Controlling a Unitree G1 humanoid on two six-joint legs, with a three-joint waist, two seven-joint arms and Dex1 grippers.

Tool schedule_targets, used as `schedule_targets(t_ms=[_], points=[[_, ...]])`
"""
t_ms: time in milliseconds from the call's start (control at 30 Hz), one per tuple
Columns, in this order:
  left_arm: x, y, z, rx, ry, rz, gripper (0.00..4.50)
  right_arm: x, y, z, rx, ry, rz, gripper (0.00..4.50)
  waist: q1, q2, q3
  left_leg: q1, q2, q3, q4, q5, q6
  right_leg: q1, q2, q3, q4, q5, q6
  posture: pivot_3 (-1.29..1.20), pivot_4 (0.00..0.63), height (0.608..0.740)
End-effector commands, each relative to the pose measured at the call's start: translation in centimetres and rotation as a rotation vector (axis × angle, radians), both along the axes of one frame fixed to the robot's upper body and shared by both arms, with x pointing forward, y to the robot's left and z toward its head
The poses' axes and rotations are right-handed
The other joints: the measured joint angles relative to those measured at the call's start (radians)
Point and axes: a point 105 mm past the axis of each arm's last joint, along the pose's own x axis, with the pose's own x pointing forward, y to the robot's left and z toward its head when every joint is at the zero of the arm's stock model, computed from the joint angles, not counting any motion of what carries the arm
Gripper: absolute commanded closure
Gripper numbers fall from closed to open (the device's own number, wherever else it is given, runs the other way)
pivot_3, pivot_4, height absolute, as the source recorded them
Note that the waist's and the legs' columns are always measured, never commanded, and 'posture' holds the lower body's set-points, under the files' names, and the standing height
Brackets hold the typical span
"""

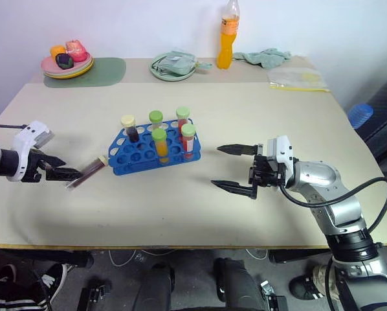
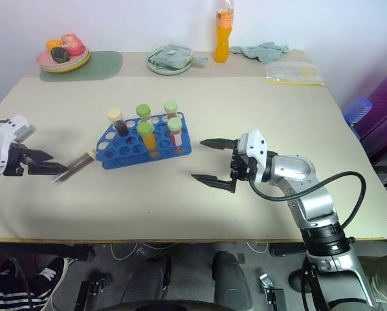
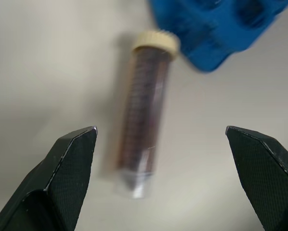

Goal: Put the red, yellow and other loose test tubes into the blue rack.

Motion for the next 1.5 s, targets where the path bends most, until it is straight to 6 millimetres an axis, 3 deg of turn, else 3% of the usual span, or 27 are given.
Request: schedule_targets(t_ms=[33,333,533,633,767,833,1000,1133,1233,1300,1400,1500], points=[[1.2,0.0,0.0,0.041,0.018,-0.028,0.09,-0.1,0.3,0.7,0.018,-0.043,0.013,0.00,0.003,-0.001,0.000,0.000,0.000,0.000,0.000,0.000,0.000,0.000,0.000,0.000,0.000,0.000,0.000,0.00,0.150,0.740],[2.3,-1.7,-1.9,0.094,0.178,-0.136,0.09,0.1,0.2,0.8,0.012,-0.047,0.011,0.00,-0.007,-0.002,0.000,0.000,0.000,0.000,0.001,0.000,0.000,0.000,0.000,0.000,0.001,0.002,0.004,0.00,0.150,0.740],[2.6,-1.2,-2.2,0.157,0.203,-0.123,0.09,0.0,0.3,0.9,0.012,-0.045,0.005,0.00,-0.005,-0.002,0.000,0.000,0.000,0.000,0.001,0.000,0.000,0.000,0.000,0.000,0.002,0.002,0.005,0.00,0.150,0.740],[2.6,-1.3,-2.9,0.155,0.215,-0.113,0.92,0.0,0.4,1.0,0.014,-0.048,0.001,0.00,-0.005,-0.002,0.000,0.000,0.000,0.000,0.001,0.000,0.000,0.000,0.000,0.000,0.002,0.002,0.005,0.00,0.150,0.740],[2.7,-1.5,-3.3,0.148,0.215,-0.116,2.98,0.0,0.5,1.1,0.018,-0.049,0.001,0.00,-0.005,-0.002,0.000,0.000,0.000,0.000,0.001,0.000,0.000,0.000,0.000,0.000,0.002,0.002,0.005,0.00,0.150,0.740],[3.0,-1.3,-3.2,0.161,0.178,-0.111,3.76,0.0,0.5,1.1,0.017,-0.049,0.000,0.00,-0.005,-0.002,0.000,0.000,0.000,0.000,0.001,0.000,0.000,0.000,0.000,0.000,0.002,0.002,0.005,0.00,0.150,0.740],[2.2,0.9,-1.2,0.155,0.105,-0.047,3.77,0.0,0.3,1.1,0.011,-0.050,-0.014,0.00,-0.008,-0.002,0.000,0.000,0.000,0.000,0.002,0.000,0.000,0.000,0.000,0.000,0.004,0.002,0.005,0.00,0.150,0.740],[1.4,2.0,0.5,0.156,-0.035,-0.018,3.77,-0.1,0.1,1.2,0.008,-0.048,-0.021,0.00,-0.033,-0.002,0.000,0.000,0.000,-0.001,0.000,0.000,0.000,-0.001,0.000,0.000,0.004,0.004,0.003,0.00,0.150,0.740],[2.1,2.5,2.0,0.203,-0.251,0.081,3.77,-0.1,-0.1,1.2,0.003,-0.046,-0.024,0.00,-0.026,-0.002,0.000,0.001,0.001,-0.001,0.000,0.000,0.000,-0.001,0.000,0.000,0.005,0.004,0.002,0.00,0.150,0.740],[3.1,1.5,4.8,0.130,-0.555,0.144,3.77,0.0,-0.2,1.2,0.001,-0.045,-0.025,0.00,-0.019,-0.002,0.000,0.000,0.001,-0.001,0.002,0.000,0.000,-0.001,0.000,0.000,0.006,0.004,0.002,0.00,0.150,0.740],[1.8,-1.3,9.3,-0.183,-0.991,0.196,3.77,0.2,0.0,1.5,0.002,-0.045,-0.008,0.00,-0.001,-0.003,0.000,0.000,0.001,-0.002,0.003,0.000,0.000,0.001,-0.001,0.000,0.004,0.004,0.002,0.00,0.150,0.740],[-0.8,-3.5,9.8,-0.289,-1.112,0.154,3.77,0.3,0.0,1.5,-0.006,-0.046,0.008,0.00,-0.004,-0.003,-0.001,0.000,0.000,-0.001,0.004,0.001,-0.001,0.001,-0.002,0.000,0.002,0.005,0.002,0.00,0.150,0.740]])
